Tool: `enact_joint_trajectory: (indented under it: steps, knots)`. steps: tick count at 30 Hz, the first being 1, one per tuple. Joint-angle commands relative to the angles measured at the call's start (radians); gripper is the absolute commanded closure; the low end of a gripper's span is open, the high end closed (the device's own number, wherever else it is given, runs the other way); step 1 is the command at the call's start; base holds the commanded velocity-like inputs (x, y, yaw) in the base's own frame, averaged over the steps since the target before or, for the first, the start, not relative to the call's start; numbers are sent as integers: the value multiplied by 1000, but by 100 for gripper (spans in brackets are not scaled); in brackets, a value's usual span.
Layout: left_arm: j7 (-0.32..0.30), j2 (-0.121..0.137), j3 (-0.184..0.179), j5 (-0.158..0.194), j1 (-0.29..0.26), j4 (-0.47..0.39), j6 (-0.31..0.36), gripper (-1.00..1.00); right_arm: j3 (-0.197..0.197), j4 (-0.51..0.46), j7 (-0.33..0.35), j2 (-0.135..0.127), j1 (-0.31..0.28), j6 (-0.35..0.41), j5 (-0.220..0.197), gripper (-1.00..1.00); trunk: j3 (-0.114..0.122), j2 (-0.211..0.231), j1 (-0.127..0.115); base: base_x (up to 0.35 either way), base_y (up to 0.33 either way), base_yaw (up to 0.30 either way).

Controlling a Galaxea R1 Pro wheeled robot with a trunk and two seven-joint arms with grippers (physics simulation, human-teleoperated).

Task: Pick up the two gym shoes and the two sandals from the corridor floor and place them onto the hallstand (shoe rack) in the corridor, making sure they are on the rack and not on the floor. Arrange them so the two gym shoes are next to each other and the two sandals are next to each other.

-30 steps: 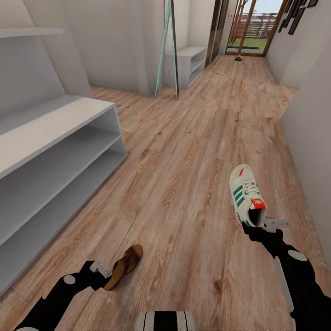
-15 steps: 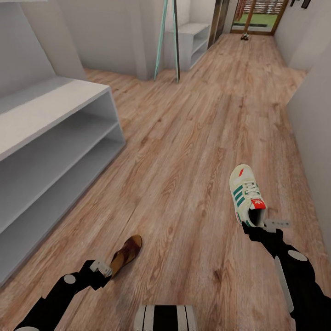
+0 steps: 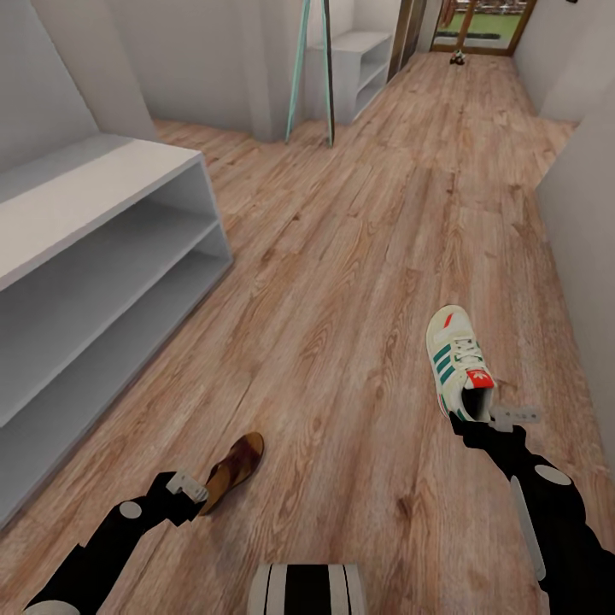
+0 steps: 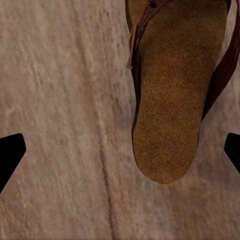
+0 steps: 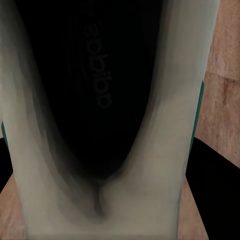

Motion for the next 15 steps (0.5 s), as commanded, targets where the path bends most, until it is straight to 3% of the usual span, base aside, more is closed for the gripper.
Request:
enact_joint_trajectory:
  steps: [1, 15]
  knots:
    - [-7, -1, 3, -5, 0, -2, 4, -100, -2, -1, 8, 0, -1, 5, 8, 100, -1, 0, 0, 0, 0, 0]
    - [-5, 0, 4, -25, 5, -4, 3, -100, -2, -1, 8, 0, -1, 5, 7, 100, -1, 0, 0, 112, 0, 0]
